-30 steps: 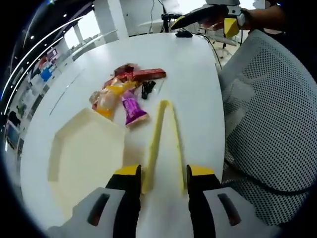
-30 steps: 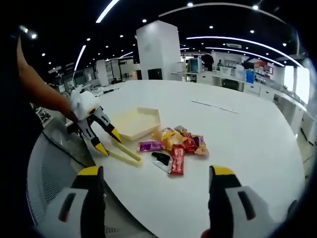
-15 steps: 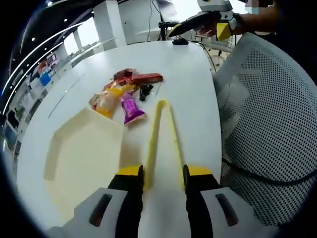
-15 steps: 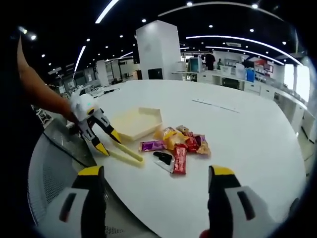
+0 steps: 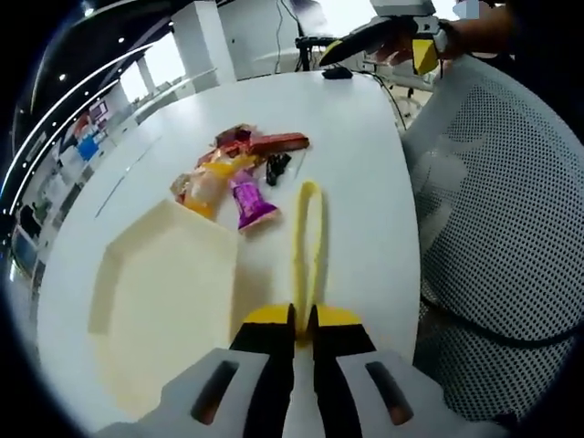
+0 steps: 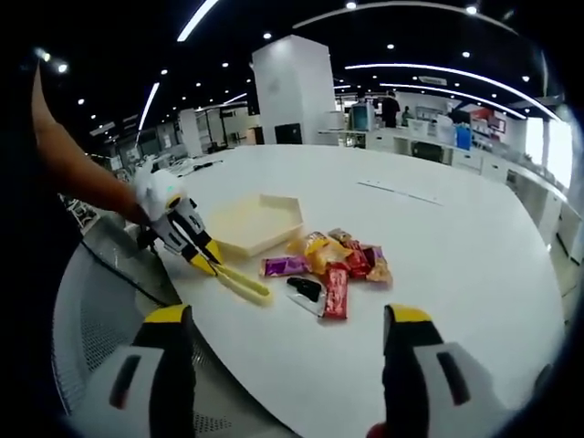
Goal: Place the target food into the container with the food tongs after gripping and lifting it, then release it inside without dropping or visibly crushing the food.
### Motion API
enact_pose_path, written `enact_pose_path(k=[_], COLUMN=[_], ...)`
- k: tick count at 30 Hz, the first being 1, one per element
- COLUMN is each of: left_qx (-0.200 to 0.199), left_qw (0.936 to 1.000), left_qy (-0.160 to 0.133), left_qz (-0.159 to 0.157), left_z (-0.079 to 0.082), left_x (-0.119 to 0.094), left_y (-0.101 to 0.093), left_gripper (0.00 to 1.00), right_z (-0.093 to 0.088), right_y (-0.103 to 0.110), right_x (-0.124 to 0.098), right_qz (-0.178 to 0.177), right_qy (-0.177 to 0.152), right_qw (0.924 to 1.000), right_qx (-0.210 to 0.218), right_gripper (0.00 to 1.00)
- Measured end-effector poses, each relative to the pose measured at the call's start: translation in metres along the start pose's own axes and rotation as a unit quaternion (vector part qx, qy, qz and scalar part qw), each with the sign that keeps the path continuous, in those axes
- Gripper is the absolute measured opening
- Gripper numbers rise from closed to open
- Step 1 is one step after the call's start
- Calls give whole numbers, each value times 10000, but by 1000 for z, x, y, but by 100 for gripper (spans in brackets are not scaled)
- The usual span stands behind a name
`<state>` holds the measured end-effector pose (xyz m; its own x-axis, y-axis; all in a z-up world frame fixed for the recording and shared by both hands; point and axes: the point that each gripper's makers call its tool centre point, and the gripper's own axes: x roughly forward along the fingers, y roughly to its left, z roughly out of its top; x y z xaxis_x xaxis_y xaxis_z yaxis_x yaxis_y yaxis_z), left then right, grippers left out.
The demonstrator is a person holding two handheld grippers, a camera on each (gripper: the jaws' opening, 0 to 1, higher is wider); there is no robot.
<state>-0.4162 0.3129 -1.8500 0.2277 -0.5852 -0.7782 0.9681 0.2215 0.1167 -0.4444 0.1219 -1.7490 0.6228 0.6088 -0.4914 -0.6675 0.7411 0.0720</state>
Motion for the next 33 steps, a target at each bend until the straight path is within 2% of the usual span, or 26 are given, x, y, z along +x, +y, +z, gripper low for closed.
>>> enact_pose_path(k=[3, 4, 5, 6, 7, 9, 12, 15, 17, 19, 20, 25, 28, 33], left_qx=[-111, -361, -406, -298, -271, -201, -288, -368, -346, -364, -334, -231, -137, 34], left_qw=[9999, 9991, 9986, 9990, 9990, 9990, 9977, 9955, 9942, 9926, 9928, 9888, 9858, 9810], left_qy=[-93, -200, -320, -323, -321, -381, -589, -845, -979, -1054, -1052, -1393, -1587, -1832], left_qz=[19, -81, -122, -123, -131, -155, -145, -211, -294, -470, -461, -477, -527, -638], left_z=[3, 8, 14, 16, 17, 24, 36, 54, 65, 80, 83, 121, 148, 180], left_x=[-3, -7, -10, -14, -15, -22, -32, -46, -54, -67, -71, -105, -130, -159], left_y=[1, -3, -4, -2, -2, -1, 6, 14, 17, 19, 22, 37, 43, 45], left_gripper=[1, 1, 1, 1, 1, 1, 1, 1, 1, 1, 1, 2, 2, 2], right_z=[1, 2, 3, 5, 9, 13, 18, 35, 48, 59, 68, 94, 107, 136], right_y=[-2, -1, 4, 5, 5, 6, 4, 10, 12, 14, 16, 20, 24, 32], right_x=[-1, -2, -4, -7, -8, -7, -7, -10, -14, -16, -18, -23, -26, -28], right_qz=[-23, 22, 160, 175, 137, 206, 254, 554, 624, 724, 793, 1003, 1108, 1353], right_qy=[-14, -62, -73, -65, -138, -174, -218, -411, -557, -616, -675, -798, -875, -1174], right_qw=[10000, 10000, 9998, 9998, 9998, 9996, 9994, 9976, 9965, 9955, 9946, 9915, 9894, 9832], right_qx=[-10, 1, 21, -34, -107, 4, -49, 58, 30, 9, -25, -218, -341, -355], right_gripper=[85, 83, 78, 68, 66, 74, 72, 69, 66, 69, 70, 73, 71, 64])
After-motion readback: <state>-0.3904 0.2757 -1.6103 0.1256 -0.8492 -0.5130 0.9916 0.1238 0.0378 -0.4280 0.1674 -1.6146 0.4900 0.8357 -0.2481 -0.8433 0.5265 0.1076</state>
